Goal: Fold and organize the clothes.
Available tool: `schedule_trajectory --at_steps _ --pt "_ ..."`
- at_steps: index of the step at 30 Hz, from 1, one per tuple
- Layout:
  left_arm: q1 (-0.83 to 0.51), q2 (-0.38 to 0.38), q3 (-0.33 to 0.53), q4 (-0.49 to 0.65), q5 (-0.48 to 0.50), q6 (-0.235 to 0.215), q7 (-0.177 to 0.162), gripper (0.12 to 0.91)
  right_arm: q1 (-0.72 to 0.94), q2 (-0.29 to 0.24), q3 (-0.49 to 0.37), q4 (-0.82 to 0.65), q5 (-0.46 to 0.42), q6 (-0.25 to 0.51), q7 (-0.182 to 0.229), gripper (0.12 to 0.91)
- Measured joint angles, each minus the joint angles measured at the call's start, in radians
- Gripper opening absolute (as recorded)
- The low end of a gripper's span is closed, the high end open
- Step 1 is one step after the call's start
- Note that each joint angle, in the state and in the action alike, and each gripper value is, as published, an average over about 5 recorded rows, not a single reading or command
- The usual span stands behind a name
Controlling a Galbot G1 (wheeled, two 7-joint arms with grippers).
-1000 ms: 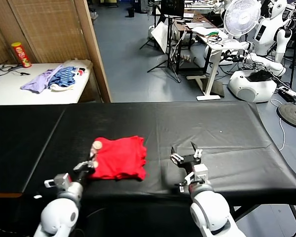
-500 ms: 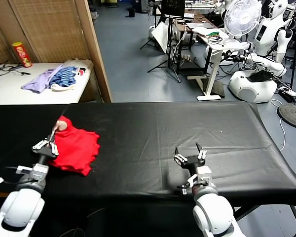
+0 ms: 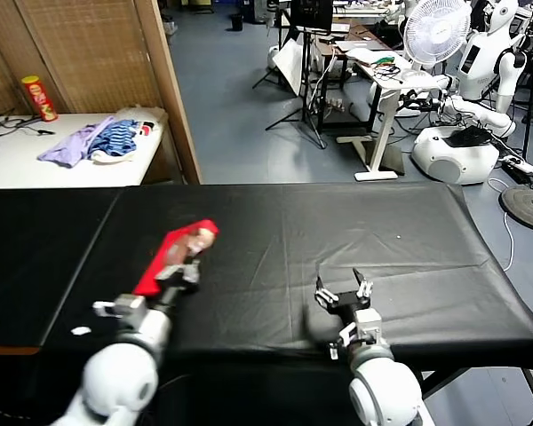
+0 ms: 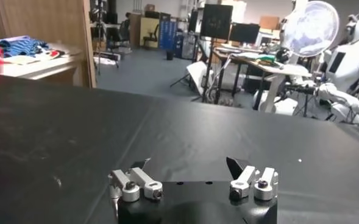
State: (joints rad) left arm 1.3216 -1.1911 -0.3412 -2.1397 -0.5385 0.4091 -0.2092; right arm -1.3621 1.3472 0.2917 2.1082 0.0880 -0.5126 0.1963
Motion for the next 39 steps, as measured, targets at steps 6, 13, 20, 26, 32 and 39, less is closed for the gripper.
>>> schedule_trajectory --at_steps 6,13,20,26,32,39 --pt "-0.004 -0.099 0.113 0.033 0.023 -0.023 0.104 0.295 -0.007 -0.03 -0.005 0.009 0.064 -0.006 -0.06 0.798" --pt "0.006 -0.117 0.142 0.006 -0.016 -0.128 0.219 0.675 0.04 -0.026 -0.035 -0.018 0.258 -0.082 -0.015 0.798" --pt "0.028 -0.084 0.096 -0.024 0.015 -0.224 0.236 0.797 0.132 0.016 -0.099 -0.108 0.432 -0.114 0.027 0.792" --pt "0.072 -0.059 0.053 -0.048 0.03 -0.269 0.236 0.798 0.186 0.031 -0.132 -0.186 0.465 -0.105 0.024 0.597" --pt "0.119 -0.06 0.018 -0.058 0.086 -0.302 0.21 0.798 0.241 0.015 -0.147 -0.263 0.34 -0.017 -0.057 0.263" --pt "0.171 -0.061 -0.01 -0.041 0.177 -0.376 0.183 0.798 0.313 -0.01 -0.149 -0.376 0.135 0.146 -0.147 0.13"
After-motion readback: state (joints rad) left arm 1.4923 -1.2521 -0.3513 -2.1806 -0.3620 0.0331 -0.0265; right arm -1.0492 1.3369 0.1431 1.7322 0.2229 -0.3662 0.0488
